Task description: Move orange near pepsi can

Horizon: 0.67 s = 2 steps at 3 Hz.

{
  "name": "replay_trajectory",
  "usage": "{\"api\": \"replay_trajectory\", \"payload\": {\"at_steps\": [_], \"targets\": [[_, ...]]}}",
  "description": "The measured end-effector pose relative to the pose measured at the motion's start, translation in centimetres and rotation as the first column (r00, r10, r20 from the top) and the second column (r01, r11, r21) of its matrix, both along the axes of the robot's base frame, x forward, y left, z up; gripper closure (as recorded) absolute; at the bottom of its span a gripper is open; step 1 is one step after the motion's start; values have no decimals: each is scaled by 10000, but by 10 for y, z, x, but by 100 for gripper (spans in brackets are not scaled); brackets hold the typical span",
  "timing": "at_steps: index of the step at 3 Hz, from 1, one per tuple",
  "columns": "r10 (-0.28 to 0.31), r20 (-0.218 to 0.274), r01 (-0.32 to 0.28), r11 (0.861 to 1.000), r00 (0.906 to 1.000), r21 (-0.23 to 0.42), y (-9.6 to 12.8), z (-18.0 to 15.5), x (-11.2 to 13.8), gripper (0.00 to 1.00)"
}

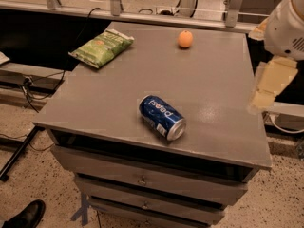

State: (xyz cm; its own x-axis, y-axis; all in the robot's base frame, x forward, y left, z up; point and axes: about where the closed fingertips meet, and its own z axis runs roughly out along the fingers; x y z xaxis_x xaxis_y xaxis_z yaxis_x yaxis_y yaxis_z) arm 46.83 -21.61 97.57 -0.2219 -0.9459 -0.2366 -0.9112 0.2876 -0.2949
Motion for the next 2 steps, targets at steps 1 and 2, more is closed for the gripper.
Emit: {"api": "replay_trajectory", "payload": {"at_steps": [1,2], "targets": [[-194,953,129,9976,9953,687,6,1,60,0],[-485,1767,148,9822,9831,1874,19,3,127,0]]}}
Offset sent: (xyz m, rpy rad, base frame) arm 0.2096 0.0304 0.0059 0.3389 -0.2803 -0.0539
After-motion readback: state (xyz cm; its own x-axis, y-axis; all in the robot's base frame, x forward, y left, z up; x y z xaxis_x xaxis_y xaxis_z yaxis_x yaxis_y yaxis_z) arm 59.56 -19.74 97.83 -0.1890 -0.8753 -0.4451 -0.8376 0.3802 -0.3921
